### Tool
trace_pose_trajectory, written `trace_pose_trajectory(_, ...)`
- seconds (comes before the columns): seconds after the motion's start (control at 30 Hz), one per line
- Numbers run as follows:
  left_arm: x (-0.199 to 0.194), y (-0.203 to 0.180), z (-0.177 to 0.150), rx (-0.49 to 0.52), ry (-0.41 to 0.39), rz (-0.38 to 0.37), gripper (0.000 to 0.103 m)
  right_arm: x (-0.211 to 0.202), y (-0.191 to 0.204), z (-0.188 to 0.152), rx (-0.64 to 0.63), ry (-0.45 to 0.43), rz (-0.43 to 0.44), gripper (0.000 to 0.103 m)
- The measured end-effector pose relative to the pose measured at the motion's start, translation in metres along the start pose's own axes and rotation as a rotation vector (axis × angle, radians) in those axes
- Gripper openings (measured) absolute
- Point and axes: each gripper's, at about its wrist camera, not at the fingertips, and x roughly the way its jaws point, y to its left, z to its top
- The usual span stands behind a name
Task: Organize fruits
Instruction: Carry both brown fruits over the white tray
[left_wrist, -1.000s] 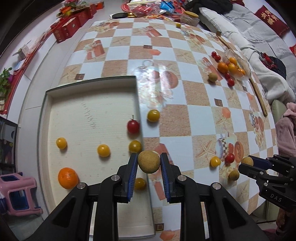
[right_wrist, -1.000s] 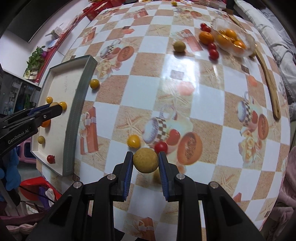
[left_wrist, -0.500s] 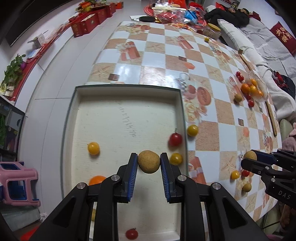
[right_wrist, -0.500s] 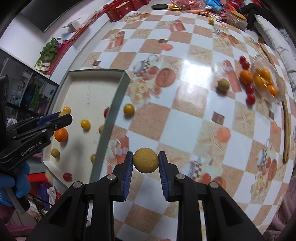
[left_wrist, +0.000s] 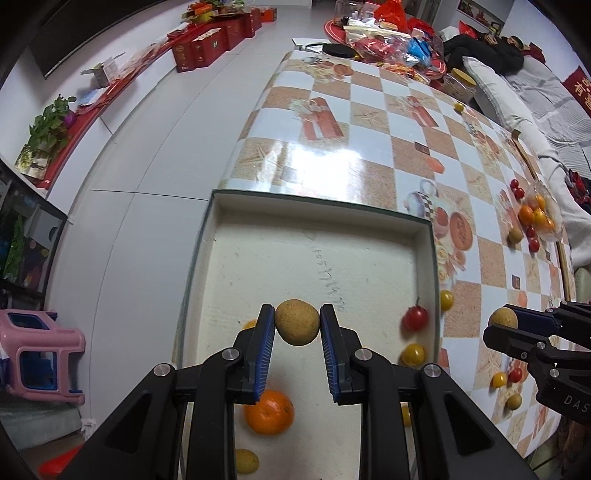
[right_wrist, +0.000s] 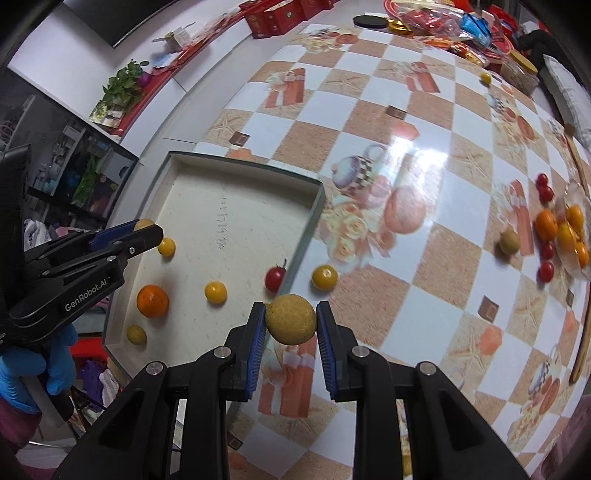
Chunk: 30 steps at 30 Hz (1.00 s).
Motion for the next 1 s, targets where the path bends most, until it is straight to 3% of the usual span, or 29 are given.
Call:
trace_pose_trajectory(0.53, 0.056, 0.007, 0.038, 0.029, 0.029, 0.076, 0.026, 0.048, 0.021, 0.057, -0.05, 0.023, -0.002, 0.03)
trace_pose_trajectory(1.0, 0.072, 0.009, 0.039, 0.051, 0.016, 0.113, 0.027, 0.083, 0.043, 0.06, -0.2, 0.053, -0.077, 0.03)
